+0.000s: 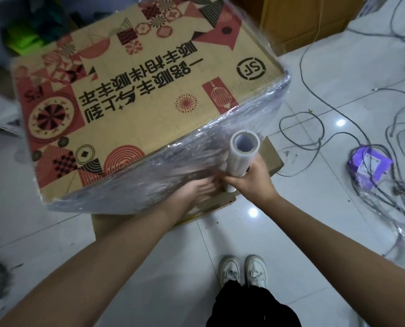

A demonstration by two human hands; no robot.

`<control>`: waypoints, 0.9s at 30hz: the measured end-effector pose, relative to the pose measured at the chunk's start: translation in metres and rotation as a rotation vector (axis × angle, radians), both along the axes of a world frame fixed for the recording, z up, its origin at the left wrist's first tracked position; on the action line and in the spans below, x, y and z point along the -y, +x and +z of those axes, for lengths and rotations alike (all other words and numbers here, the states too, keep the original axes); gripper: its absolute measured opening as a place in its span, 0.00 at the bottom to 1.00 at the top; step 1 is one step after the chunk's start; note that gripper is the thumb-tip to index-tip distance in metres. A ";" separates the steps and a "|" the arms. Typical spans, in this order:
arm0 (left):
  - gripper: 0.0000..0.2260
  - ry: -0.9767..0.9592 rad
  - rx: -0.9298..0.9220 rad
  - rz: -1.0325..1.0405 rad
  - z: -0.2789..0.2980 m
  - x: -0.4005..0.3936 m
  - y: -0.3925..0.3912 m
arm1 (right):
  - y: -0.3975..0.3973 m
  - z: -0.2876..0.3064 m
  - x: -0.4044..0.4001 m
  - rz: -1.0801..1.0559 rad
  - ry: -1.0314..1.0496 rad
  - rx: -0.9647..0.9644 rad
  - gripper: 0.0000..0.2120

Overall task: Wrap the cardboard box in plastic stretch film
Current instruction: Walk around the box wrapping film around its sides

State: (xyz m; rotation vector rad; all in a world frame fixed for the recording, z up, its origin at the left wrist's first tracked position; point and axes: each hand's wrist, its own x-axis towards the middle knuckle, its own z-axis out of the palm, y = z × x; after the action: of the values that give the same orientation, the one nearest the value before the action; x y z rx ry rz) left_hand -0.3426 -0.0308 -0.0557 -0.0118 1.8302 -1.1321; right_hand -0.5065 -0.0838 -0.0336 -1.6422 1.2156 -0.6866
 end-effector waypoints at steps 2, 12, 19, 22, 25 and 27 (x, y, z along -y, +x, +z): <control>0.24 0.069 0.136 -0.058 -0.001 0.009 0.004 | -0.005 0.000 0.001 -0.021 -0.078 -0.073 0.23; 0.29 -0.015 -0.028 0.353 0.005 0.013 0.009 | -0.026 0.008 0.017 0.051 -0.045 0.008 0.16; 0.21 0.193 -0.309 0.647 0.019 0.010 -0.013 | -0.026 0.019 0.018 0.132 0.005 0.036 0.15; 0.22 0.191 -0.446 0.610 0.039 0.007 -0.023 | -0.028 0.024 0.019 0.106 0.026 0.030 0.21; 0.27 0.047 -0.416 0.504 0.058 -0.001 -0.016 | -0.032 0.023 0.019 0.058 -0.007 -0.076 0.21; 0.31 0.003 -0.333 0.489 0.069 0.002 -0.008 | -0.035 0.022 0.017 0.026 0.023 -0.095 0.23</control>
State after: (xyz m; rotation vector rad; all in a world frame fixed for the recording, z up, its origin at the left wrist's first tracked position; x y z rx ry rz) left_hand -0.3504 -0.0330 0.0128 -0.6452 1.9683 -0.8097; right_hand -0.5412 -0.1009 -0.0116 -1.6843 1.2630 -0.5822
